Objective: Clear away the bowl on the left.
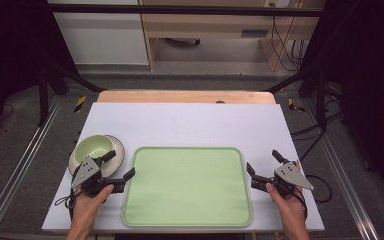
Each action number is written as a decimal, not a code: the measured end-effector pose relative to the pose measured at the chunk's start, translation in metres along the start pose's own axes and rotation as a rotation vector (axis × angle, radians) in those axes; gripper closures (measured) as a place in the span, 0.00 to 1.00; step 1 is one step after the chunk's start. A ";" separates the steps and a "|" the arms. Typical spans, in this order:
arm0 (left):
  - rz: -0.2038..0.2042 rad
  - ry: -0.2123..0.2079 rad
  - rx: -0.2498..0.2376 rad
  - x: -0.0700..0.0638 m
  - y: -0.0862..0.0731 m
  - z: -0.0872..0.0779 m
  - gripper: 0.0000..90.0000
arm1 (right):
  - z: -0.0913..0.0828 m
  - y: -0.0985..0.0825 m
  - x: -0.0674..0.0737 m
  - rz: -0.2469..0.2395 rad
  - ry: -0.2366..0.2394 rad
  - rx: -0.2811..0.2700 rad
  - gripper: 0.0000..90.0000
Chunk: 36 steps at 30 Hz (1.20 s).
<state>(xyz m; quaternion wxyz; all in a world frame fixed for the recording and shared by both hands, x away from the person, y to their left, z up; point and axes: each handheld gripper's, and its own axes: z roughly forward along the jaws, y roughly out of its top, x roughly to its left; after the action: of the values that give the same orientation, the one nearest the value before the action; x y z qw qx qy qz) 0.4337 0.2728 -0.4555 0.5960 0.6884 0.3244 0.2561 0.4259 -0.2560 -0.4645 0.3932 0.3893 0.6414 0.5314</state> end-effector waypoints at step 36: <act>0.134 0.097 0.156 0.050 0.103 0.024 0.07 | -0.010 0.002 -0.006 0.069 -0.081 0.010 0.04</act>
<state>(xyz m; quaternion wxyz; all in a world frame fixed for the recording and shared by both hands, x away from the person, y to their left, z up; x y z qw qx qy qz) 0.4989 0.2868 -0.3590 0.5057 0.7398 0.3249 0.3022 0.4190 -0.2655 -0.4602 0.3984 0.4346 0.6135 0.5254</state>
